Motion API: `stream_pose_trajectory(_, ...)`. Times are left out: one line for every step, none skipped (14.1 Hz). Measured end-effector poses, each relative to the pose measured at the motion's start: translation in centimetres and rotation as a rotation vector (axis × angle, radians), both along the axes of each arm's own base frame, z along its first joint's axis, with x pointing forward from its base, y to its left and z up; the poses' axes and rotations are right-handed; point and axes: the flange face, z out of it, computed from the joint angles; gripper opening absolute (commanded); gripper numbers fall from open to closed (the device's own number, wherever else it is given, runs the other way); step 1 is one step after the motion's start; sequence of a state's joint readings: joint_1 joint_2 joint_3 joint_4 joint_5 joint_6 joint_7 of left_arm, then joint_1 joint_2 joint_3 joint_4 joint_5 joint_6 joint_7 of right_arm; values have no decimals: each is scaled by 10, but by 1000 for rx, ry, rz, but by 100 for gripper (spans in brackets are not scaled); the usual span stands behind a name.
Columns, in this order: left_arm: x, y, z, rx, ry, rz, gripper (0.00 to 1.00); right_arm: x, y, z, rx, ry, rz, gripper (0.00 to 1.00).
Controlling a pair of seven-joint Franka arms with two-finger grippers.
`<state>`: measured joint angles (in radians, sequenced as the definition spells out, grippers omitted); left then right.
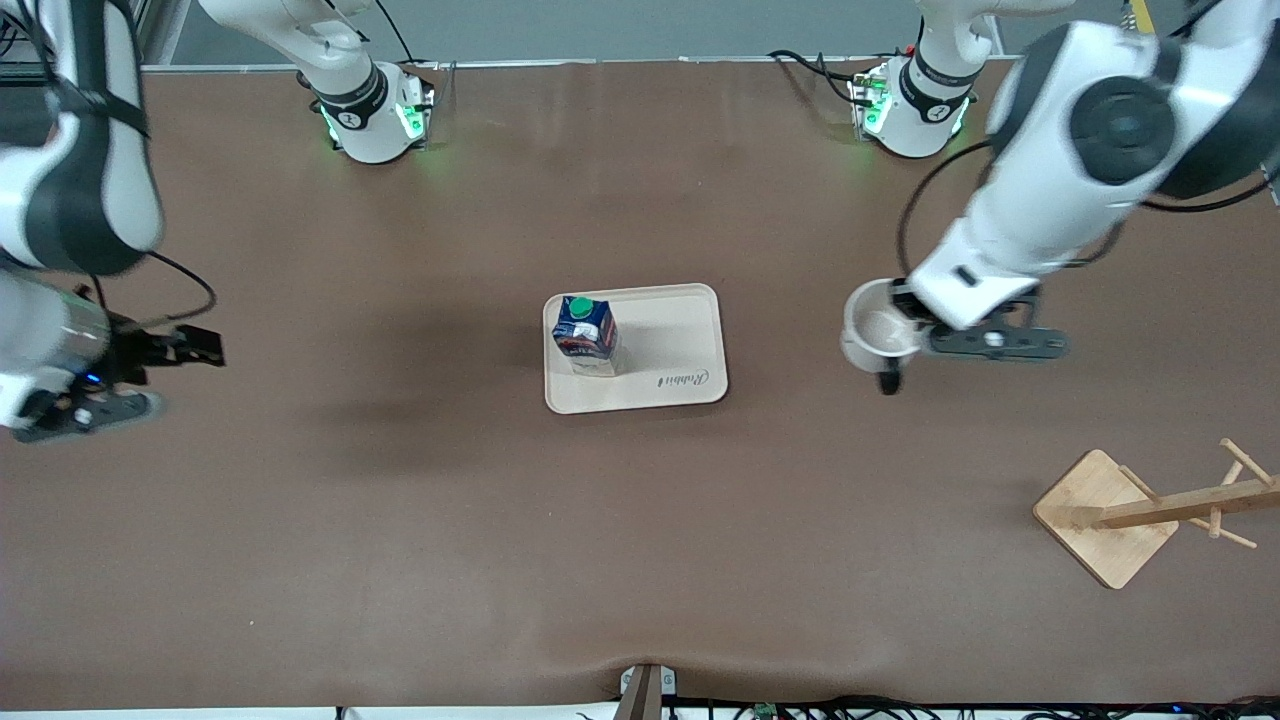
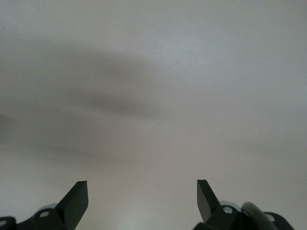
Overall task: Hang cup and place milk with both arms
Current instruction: 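Carry the mug toward the wooden stand while the right gripper reaches the milk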
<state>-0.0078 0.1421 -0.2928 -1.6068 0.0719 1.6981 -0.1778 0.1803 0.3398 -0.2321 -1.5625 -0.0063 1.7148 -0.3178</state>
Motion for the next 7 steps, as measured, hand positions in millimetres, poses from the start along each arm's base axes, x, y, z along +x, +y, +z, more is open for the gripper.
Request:
stream_pose_trajectory(4, 30, 6, 0, 2, -20, 0, 7, 3, -17, -8, 13, 6, 100)
stream_pose_trajectory(8, 57, 10, 0, 1, -37, 0, 11, 5, -26, -13, 20, 11, 100)
stream_pose_trajectory(11, 79, 12, -2, 0, -54, 0, 13, 9, -28, -11, 21, 15, 100)
stream_pose_trajectory(14, 97, 13, -4, -1, -69, 0, 14, 16, -27, 5, 21, 19, 100)
stream_pose_trajectory(16, 113, 14, -5, -1, -78, 0, 13, 31, -27, 37, 24, 25, 100)
stream_pose_trajectory(18, 129, 16, -7, -4, -88, 0, 11, 50, -29, 65, 35, 21, 100)
stream_pose_trajectory(20, 145, 18, -9, -10, -107, 0, 7, 72, -32, 74, 46, -8, 100)
